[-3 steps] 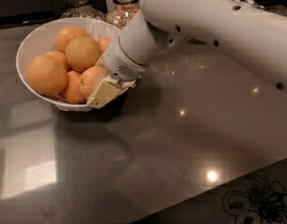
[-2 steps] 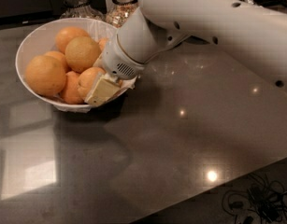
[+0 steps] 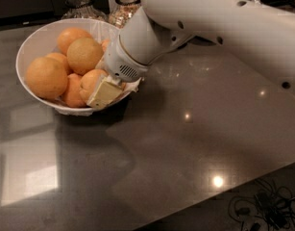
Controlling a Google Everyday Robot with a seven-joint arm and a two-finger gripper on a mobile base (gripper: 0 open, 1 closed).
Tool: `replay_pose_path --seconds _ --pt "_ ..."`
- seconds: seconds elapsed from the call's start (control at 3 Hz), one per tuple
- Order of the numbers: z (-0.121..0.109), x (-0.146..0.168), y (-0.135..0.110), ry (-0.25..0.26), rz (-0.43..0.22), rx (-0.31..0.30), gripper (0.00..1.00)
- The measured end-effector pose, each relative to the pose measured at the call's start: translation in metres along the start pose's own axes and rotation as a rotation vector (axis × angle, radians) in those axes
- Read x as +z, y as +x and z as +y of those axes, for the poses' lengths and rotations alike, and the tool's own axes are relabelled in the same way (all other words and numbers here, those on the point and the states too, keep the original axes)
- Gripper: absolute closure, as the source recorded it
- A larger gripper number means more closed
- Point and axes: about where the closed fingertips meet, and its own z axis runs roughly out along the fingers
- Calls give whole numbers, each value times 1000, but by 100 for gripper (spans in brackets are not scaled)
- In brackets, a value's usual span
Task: Pick orange from white bowl
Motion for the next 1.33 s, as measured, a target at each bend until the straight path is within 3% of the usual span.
replay_pose_path --seconds 1.0,1.33 --pt "-16 -78 -19 43 -208 -90 100" --pt "-14 -78 -23 44 -209 -99 100"
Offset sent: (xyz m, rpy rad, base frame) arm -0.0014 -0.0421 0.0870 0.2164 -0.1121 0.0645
